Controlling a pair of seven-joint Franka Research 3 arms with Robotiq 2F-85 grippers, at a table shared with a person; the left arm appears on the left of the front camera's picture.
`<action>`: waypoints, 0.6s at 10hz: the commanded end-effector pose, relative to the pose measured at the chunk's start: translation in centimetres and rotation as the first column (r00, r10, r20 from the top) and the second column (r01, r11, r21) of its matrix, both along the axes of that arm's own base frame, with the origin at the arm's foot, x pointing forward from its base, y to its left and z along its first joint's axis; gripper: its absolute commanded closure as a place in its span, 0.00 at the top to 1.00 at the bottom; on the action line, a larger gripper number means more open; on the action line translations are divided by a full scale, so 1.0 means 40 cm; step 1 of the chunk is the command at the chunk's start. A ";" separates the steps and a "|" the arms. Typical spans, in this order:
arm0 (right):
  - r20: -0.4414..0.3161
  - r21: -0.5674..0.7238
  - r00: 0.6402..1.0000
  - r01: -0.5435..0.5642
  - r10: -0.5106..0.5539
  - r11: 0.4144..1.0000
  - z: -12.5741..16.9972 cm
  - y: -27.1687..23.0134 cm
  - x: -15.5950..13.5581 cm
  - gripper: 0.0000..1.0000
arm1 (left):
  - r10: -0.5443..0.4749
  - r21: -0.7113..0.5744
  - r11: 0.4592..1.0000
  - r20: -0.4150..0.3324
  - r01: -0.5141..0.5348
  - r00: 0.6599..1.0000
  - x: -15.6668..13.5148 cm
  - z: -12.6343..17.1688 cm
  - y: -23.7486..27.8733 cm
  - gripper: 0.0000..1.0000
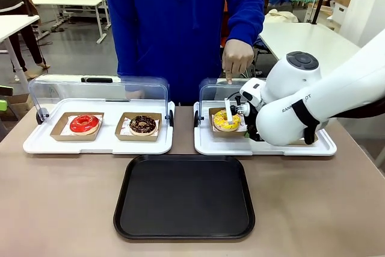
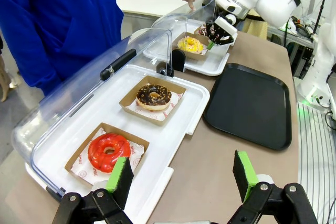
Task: Move the third donut from the left to the tray.
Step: Pick up the Paper togo box containing the Donut indicated by the person and place it on the Handle tray.
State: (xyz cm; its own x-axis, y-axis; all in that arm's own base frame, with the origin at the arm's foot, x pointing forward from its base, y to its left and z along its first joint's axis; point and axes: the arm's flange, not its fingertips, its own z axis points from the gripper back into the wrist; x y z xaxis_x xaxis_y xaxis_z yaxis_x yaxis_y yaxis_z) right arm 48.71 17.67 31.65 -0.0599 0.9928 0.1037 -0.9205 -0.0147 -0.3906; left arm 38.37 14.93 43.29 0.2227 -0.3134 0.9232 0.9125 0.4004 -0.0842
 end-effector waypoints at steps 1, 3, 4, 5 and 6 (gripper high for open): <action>0.065 0.032 0.998 0.014 -0.016 0.999 0.048 -0.010 -0.082 0.02 | -0.011 -0.005 1.000 0.012 0.011 1.000 -0.002 0.005 -0.001 1.00; 0.065 0.035 0.998 0.008 -0.010 0.999 0.088 -0.018 -0.132 0.02 | -0.011 -0.005 1.000 0.012 0.011 1.000 -0.002 0.005 -0.001 1.00; 0.051 0.030 0.999 0.006 -0.008 1.000 0.109 -0.011 -0.176 0.02 | -0.011 -0.005 1.000 0.012 0.011 1.000 -0.002 0.005 -0.001 1.00; 0.028 0.035 1.000 0.011 -0.012 0.999 0.124 -0.004 -0.208 0.02 | -0.011 -0.005 1.000 0.012 0.011 1.000 -0.002 0.005 -0.001 1.00; 0.013 0.039 1.000 0.009 -0.010 0.999 0.136 0.009 -0.242 0.02 | -0.011 -0.005 1.000 0.012 0.011 1.000 -0.002 0.005 -0.001 1.00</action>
